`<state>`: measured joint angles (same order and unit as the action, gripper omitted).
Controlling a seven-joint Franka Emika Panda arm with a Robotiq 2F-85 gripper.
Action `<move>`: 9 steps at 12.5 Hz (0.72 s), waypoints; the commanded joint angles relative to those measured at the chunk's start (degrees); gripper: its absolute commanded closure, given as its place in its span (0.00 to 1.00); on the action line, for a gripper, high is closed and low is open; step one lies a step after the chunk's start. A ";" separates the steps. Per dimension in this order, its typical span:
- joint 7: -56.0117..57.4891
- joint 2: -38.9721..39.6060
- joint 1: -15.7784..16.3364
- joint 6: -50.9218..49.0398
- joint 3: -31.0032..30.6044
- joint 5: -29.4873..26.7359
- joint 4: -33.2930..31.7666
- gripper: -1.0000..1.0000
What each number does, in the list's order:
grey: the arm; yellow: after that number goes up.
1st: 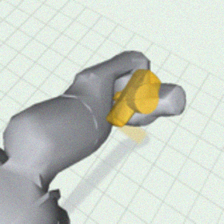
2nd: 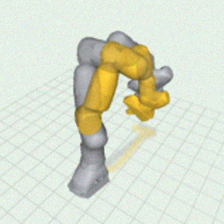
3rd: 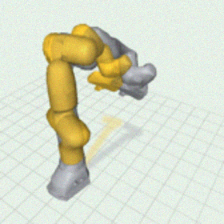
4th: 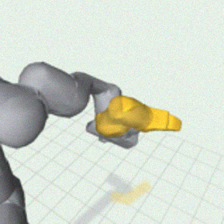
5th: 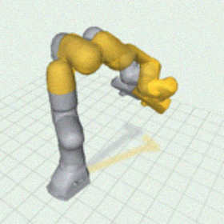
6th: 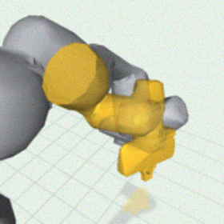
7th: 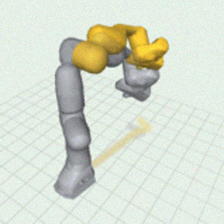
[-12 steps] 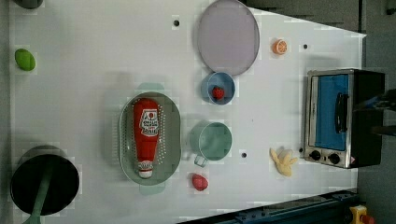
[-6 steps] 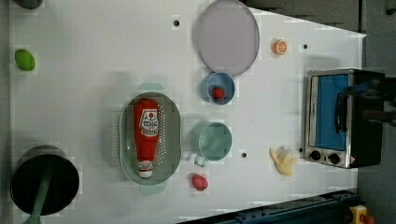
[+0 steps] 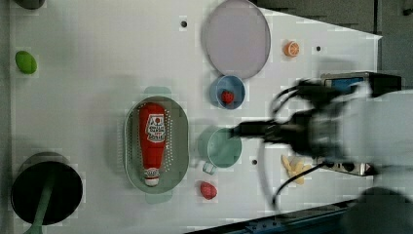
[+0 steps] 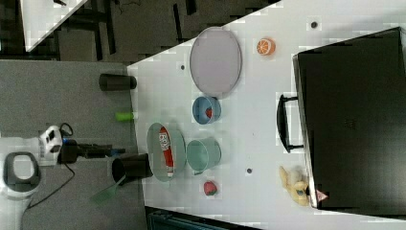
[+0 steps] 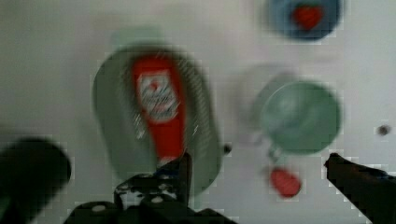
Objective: Pick ketchup from strainer and place it on the table
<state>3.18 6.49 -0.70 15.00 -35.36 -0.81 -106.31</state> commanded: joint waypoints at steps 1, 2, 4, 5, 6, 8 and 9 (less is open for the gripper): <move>-2.71 1.27 1.48 4.18 -3.11 0.78 -0.98 0.00; -3.17 2.71 1.99 7.06 -4.01 1.49 -2.34 0.00; -6.15 5.55 3.22 13.50 -4.42 4.54 -5.52 0.00; -7.05 7.12 3.80 16.47 -4.41 6.81 -7.29 0.00; -7.87 8.83 4.22 19.54 -4.41 9.39 -8.83 0.00; -10.29 12.91 4.63 26.08 -4.34 13.91 -10.87 0.00; -11.55 15.19 4.66 28.54 -4.26 15.79 -11.31 0.00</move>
<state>-3.39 18.83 3.85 42.64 -40.68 14.56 -116.27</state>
